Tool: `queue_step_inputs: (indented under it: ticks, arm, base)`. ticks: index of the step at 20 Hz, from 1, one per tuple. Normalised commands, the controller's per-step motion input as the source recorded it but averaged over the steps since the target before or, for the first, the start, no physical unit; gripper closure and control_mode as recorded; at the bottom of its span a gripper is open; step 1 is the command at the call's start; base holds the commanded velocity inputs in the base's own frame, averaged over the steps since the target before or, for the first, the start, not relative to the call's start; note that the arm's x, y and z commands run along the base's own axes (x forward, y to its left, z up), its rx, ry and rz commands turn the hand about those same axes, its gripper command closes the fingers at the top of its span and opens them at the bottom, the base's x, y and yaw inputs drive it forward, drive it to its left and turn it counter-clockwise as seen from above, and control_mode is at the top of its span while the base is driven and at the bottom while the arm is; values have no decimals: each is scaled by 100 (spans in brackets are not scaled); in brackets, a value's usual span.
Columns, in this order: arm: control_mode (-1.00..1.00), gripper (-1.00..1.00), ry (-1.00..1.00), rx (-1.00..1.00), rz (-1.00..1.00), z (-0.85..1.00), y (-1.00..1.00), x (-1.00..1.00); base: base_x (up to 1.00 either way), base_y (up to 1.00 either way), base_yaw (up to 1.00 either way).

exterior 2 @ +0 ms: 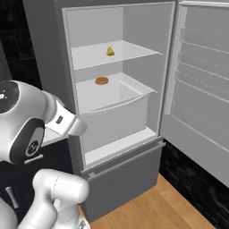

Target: Grab a lemon wedge from the fridge and one ice cube from the ice bowl, and put them in the glass of lemonade.

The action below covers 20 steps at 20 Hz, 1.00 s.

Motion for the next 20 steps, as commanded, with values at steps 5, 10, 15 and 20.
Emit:
queue_step_inputs:
  ticks: [5, 10, 15, 20]
  arm:
    - [100, -100, 0, 0, 0, 0, 0, 0]
    - [100, -100, 0, 0, 0, 0, 0, 0]
    - [100, -100, 0, 0, 0, 0, 0, 0]
    - [100, -100, 0, 0, 0, 0, 0, 0]
  base:
    - [30, -80, 29]
    - [32, -95, 54]
    - [22, -87, 59]
    - [21, -78, 54]
